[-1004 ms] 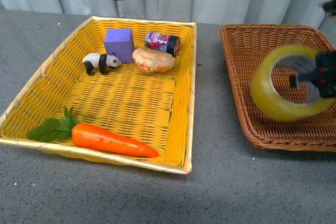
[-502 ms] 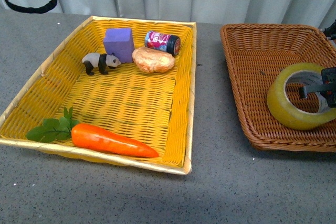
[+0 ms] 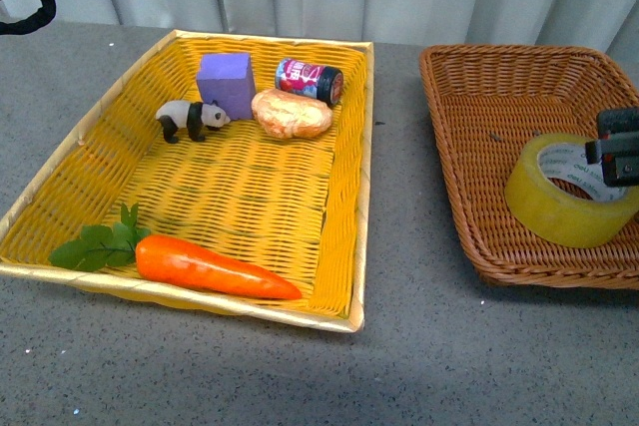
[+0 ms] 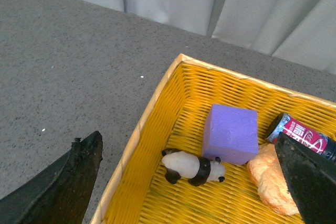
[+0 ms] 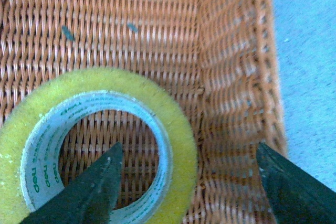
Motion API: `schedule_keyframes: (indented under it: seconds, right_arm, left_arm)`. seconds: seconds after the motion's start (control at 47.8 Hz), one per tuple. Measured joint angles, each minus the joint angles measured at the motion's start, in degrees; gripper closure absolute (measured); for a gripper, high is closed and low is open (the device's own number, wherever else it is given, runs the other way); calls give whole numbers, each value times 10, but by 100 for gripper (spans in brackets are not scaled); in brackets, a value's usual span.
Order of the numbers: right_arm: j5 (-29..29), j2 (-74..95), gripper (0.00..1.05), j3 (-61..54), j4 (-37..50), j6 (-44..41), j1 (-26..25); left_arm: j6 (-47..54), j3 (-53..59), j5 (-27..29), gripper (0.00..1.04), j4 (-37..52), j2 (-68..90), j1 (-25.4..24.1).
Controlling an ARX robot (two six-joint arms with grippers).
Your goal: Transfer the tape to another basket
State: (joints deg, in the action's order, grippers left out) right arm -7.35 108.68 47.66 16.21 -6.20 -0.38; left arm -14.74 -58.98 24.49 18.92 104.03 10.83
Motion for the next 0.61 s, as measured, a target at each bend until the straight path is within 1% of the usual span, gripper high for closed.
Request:
schedule_keyframes:
  seconds: [0.021,0.084,0.105,0.126,0.146,0.167,0.188,0.23,0.251,0.293,0.335,0.377,0.419,0.439,0.481,0.607]
  right_arm:
    - [-5,-14,23,-9,11,0,0]
    - [-7,-45,13,-26,31,-6,1]
    - [-7,-55,9,-33,40,-10,2]
    - [-6,-61,8,-37,44,-11,2]
    - [-5,-71,7,-42,49,-12,3]
    - [-2,-81,7,-47,53,-13,4]
    - [0,-86,8,-50,56,-14,5]
    - [5,-100,10,-58,63,-15,7]
    - [12,-100,10,-62,75,-12,7]
    - [43,-91,17,-92,186,5,6]
    - [65,-80,24,-127,306,22,6]
    - [71,-77,34,-187,442,36,7]
    - [73,-88,43,-221,520,43,7]
    - [72,-102,49,-235,548,46,7]
    - [72,-126,56,-251,561,49,5]
    - [70,-177,76,-291,561,52,3]
  left_arm:
    - [-4,9,9,7,5,-5,1]
    - [-9,26,33,7,13,-17,2]
    - [-6,33,33,7,24,-21,2]
    - [-3,40,24,8,38,-21,1]
    - [9,57,-4,11,82,-24,-3]
    - [24,77,-30,15,134,-26,-6]
    - [32,87,-56,17,159,-28,-8]
    - [64,128,-113,24,249,-35,-15]
    - [75,138,-123,26,268,-37,-17]
    - [94,177,-150,33,333,-50,-22]
    - [111,212,-165,40,376,-69,-26]
    - [123,253,-172,51,409,-104,-32]
    - [130,279,-177,60,417,-127,-38]
    - [133,295,-178,65,420,-139,-42]
    - [135,316,-181,73,423,-154,-46]
    - [139,366,-192,93,426,-192,-52]
